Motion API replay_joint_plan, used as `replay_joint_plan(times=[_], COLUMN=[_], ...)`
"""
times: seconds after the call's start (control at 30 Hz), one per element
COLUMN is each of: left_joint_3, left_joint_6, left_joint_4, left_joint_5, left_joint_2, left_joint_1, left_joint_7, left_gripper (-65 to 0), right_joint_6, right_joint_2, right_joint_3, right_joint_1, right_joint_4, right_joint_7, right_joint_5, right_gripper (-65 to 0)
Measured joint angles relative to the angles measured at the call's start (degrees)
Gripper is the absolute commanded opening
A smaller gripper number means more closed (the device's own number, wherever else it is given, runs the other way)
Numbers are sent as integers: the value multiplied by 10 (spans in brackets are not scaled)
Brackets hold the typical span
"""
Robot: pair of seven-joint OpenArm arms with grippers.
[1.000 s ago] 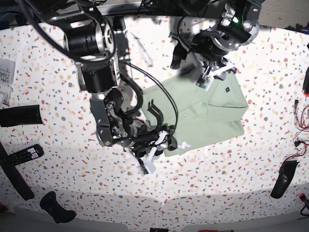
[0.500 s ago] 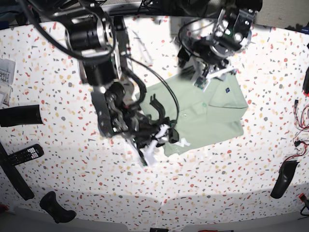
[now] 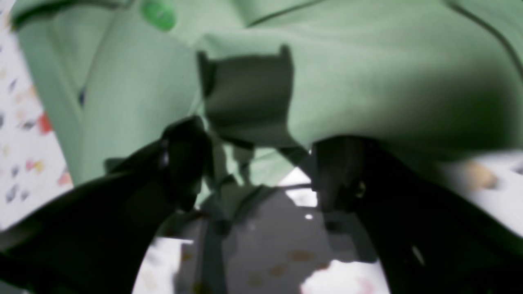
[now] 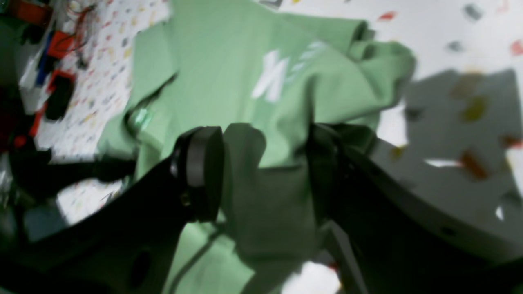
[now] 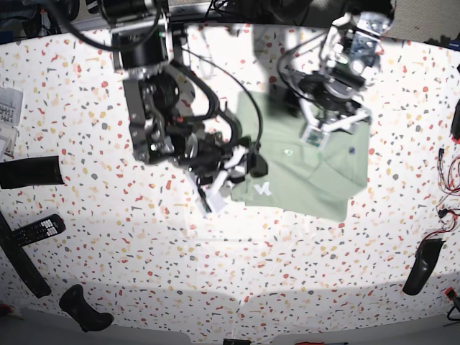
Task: Fold the T-shirt properly
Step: 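Press and smooth the folded shirt with both grippers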
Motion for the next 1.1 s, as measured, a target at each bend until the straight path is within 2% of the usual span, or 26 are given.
replay_joint_plan(times=[0.17, 0.27, 0.33, 0.4, 0.5, 0.6, 0.77, 0.87, 0.97, 1.1], left_joint_3=[-75, -112, -125, -126, -126, -125, -125, -125, -125, -125], left_joint_6=[1, -29, -45, -44, -44, -44, -44, -44, -44, -44], left_joint_4=[0, -1, -1, -1, -1, -1, -1, -1, -1, -1], left_joint_5=[4, 8, 8, 8, 6, 6, 6, -17, -48, -52], left_joint_2=[0, 0, -4, -10, -16, -16, -16, -16, -16, -16], left_joint_1=[0, 0, 0, 0, 0, -1, -1, -1, -1, -1], left_joint_7=[1, 1, -1, -14, -23, -14, 1, 1, 1, 1], left_gripper=[-257, -257, -257, -257, -257, -257, -257, -257, -257, -257], right_joint_6=[0, -1, -1, -1, 0, -1, -1, 0, 0, 3], right_joint_2=[17, 28, 28, 26, 25, 26, 20, 1, -15, -29], right_joint_3=[-3, -1, 0, -3, -3, 2, 5, 4, 4, 3], right_joint_1=[-50, -76, -89, -97, -96, -77, -16, 25, 73, 144], right_joint_4=[58, 90, 107, 122, 136, 141, 133, 75, -28, -169], right_joint_7=[-6, -21, -34, -39, -32, 30, 155, 177, 189, 179], right_joint_5=[1, 24, 57, 80, 80, 30, -92, -151, -165, -182], right_gripper=[-336, -336, -336, -336, -336, -336, -336, -336, -336, -336])
